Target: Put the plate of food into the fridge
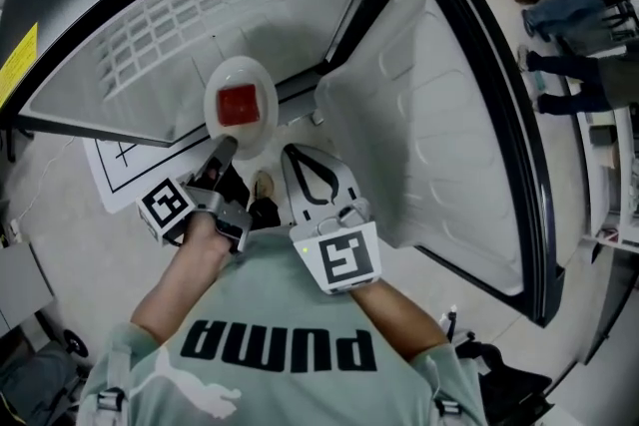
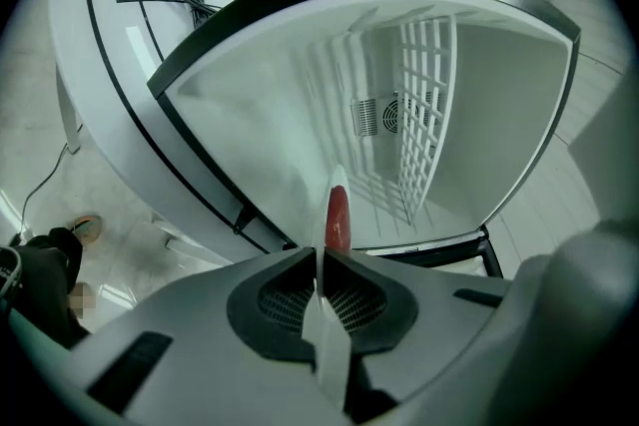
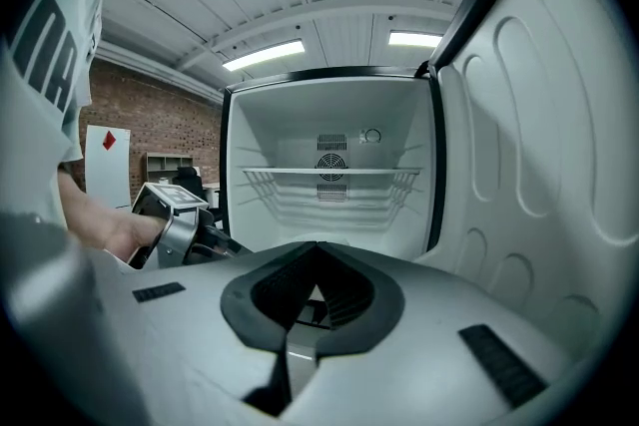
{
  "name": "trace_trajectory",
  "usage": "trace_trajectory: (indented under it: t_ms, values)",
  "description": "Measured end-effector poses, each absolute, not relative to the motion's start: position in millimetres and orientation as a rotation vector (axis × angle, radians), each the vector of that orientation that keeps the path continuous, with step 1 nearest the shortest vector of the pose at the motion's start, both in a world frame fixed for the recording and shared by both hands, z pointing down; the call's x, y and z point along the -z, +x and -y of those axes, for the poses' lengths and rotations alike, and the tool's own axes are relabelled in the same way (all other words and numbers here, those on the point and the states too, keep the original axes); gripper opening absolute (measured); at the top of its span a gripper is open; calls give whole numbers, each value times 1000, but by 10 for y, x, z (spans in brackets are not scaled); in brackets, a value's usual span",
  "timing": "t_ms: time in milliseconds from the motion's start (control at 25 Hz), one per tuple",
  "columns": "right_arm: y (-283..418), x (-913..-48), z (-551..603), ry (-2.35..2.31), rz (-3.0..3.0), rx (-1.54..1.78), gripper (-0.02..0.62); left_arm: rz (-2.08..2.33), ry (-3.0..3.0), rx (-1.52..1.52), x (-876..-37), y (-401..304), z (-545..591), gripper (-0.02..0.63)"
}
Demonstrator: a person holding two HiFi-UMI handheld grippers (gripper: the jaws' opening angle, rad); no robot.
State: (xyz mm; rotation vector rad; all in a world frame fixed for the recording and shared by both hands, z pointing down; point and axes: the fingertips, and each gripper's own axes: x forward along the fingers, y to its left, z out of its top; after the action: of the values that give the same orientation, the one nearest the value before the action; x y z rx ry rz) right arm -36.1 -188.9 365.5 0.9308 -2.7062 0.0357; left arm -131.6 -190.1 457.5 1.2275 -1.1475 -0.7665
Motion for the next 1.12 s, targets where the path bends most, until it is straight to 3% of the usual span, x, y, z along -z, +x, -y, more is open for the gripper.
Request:
trace_trajectory:
  t_ms: [1120]
  values:
    - [-699,-3632,2653,1153,2613,-64,5,1156,1295,665,-4844,-1726,2780,26]
